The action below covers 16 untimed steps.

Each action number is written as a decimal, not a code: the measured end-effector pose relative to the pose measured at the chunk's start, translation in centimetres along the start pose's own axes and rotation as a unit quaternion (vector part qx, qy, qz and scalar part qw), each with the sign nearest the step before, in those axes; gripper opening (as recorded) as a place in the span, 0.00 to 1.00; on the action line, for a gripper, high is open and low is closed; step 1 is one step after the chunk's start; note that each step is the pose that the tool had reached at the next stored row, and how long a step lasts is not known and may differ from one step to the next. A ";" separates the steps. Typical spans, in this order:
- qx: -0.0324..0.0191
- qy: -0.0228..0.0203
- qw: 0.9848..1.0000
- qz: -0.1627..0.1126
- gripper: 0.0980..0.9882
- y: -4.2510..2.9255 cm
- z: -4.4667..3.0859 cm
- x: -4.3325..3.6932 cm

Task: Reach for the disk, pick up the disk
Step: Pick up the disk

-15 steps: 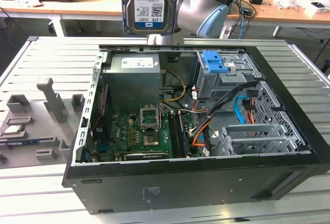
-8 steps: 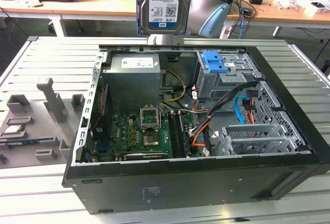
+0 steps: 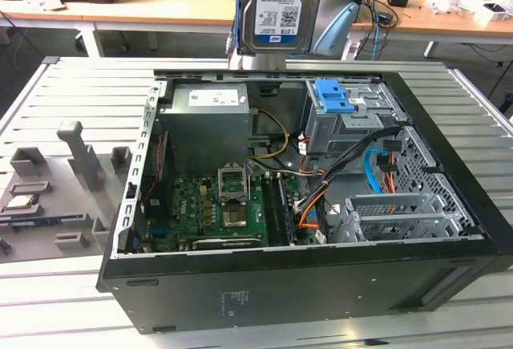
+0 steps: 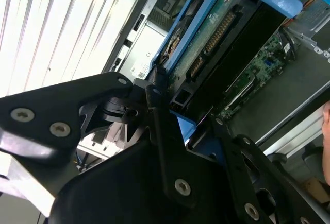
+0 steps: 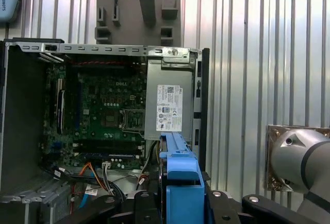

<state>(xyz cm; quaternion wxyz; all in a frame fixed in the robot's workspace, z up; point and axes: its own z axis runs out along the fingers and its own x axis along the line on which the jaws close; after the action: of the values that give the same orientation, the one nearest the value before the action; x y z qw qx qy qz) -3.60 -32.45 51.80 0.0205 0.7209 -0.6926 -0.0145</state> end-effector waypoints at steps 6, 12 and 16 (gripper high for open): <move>0.000 0.000 1.000 0.000 0.30 -1.11 -0.05 0.04; 0.000 0.000 1.000 0.000 0.30 -1.10 -0.04 0.87; 0.000 0.000 1.000 0.000 0.30 -1.05 -0.03 2.31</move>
<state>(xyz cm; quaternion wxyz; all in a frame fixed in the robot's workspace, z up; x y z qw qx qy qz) -2.46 -34.72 51.79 0.0206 0.7209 -0.6926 -0.0146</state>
